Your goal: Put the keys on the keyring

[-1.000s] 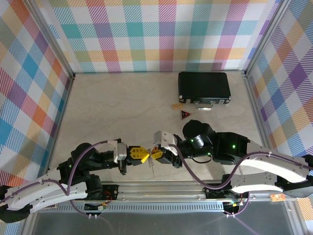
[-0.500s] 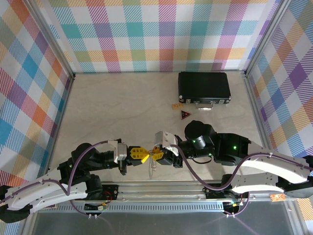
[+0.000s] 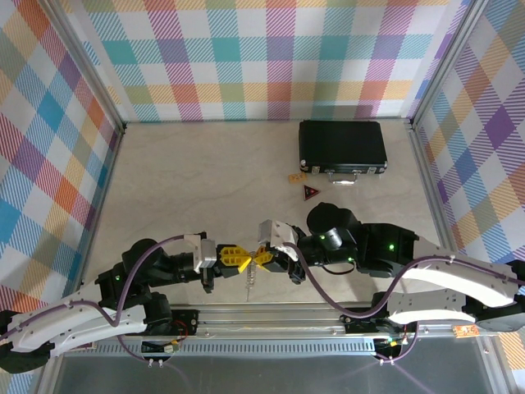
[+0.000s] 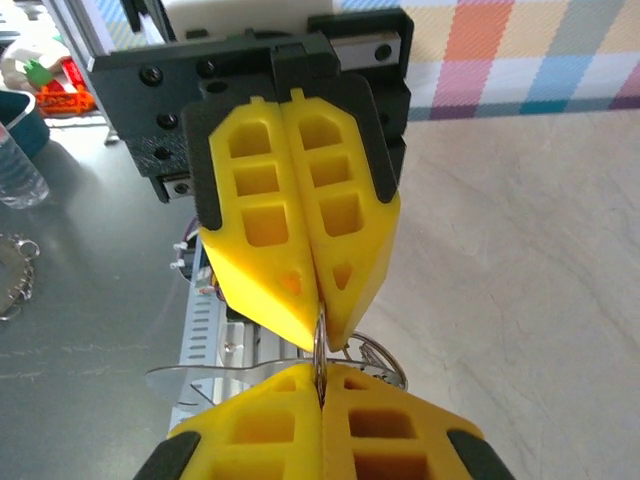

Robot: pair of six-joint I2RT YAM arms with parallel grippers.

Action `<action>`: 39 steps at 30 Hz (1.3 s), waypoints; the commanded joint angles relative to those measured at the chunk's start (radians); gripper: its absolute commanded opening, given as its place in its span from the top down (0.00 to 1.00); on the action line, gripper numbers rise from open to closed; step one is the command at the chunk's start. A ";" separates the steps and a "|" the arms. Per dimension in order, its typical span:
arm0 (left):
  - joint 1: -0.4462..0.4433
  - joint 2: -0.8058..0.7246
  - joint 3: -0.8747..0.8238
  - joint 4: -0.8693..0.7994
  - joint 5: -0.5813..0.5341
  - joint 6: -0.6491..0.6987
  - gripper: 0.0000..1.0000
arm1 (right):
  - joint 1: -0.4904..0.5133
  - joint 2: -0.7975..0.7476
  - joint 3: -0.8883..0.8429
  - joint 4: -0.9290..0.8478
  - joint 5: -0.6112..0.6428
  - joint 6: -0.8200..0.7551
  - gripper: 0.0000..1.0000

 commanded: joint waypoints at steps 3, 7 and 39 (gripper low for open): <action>-0.003 0.035 0.109 -0.189 -0.160 0.046 0.81 | 0.007 0.039 0.081 -0.116 0.032 -0.035 1.00; -0.004 0.081 0.149 -0.251 -0.163 0.061 0.78 | 0.015 0.056 0.100 -0.138 0.015 -0.044 1.00; -0.004 -0.018 0.031 0.004 -0.035 -0.003 1.00 | 0.025 0.073 0.094 -0.066 0.015 -0.032 0.90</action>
